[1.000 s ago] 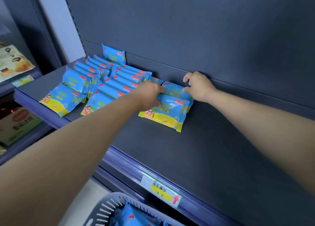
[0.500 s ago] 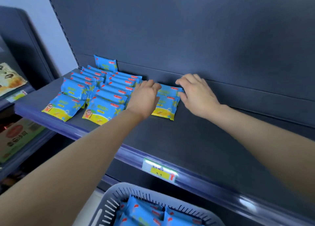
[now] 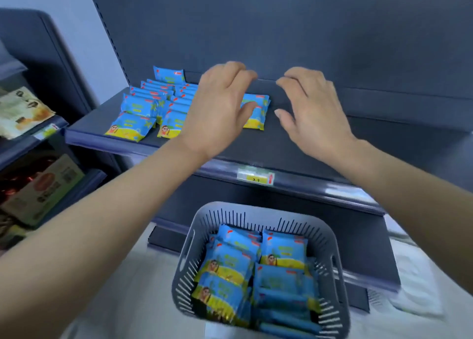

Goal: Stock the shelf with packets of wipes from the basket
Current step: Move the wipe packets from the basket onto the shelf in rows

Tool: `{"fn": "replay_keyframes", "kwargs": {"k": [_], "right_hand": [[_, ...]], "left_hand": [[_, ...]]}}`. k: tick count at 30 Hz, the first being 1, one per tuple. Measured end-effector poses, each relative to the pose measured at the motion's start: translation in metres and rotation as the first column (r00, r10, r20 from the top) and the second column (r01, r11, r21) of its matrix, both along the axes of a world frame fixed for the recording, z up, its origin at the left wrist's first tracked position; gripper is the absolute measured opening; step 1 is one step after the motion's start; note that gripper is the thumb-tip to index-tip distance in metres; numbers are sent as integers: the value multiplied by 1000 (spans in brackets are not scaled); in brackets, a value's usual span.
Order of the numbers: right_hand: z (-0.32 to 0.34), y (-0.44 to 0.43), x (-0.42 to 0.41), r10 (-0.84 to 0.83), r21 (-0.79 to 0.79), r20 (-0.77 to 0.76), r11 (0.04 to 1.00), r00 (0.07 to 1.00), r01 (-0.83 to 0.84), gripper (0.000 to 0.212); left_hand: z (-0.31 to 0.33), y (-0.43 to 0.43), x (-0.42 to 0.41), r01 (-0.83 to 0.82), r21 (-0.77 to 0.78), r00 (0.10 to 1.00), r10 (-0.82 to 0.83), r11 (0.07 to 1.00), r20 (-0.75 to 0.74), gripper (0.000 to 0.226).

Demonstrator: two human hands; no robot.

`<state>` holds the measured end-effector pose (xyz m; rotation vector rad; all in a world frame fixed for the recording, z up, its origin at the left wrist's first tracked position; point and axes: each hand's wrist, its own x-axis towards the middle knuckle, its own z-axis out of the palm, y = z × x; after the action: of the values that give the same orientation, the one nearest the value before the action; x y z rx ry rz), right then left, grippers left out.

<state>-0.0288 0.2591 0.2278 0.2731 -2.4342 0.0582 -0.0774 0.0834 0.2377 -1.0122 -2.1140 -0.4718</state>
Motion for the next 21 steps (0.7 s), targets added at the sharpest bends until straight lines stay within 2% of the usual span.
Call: {"fn": "replay_keyframes", "kwargs": {"k": [2,4,6,9,13,17,21], "right_hand": [[-20,-10,29,11,-28,-4,1000,1000,-11,45],[-49,-16,53,12,-28,77,1000,997,-10,48],[-84,-20,72,-5,-38,215,999,977,14,49],[-140,-20,94,-42,1,452,999,891,46,50],[-202,-16,116,-56,107,696,994,716,-25,52],[-245,-14,126,-50,121,887,984,459,-127,56],[-272,-19,126,-165,214,953,960,254,-180,42]], "left_hand": [[-11,-8,26,48,38,999,-49,998,25,35],[-34,-14,48,95,35,991,-98,995,88,39],[-68,-20,68,147,-25,975,-140,989,170,42],[-129,-29,90,193,-172,920,-117,966,373,47],[-195,-39,97,243,-342,806,7,908,592,51],[-241,-48,88,286,-492,762,117,822,637,55],[-269,-55,80,271,-567,738,210,778,641,55]]}}
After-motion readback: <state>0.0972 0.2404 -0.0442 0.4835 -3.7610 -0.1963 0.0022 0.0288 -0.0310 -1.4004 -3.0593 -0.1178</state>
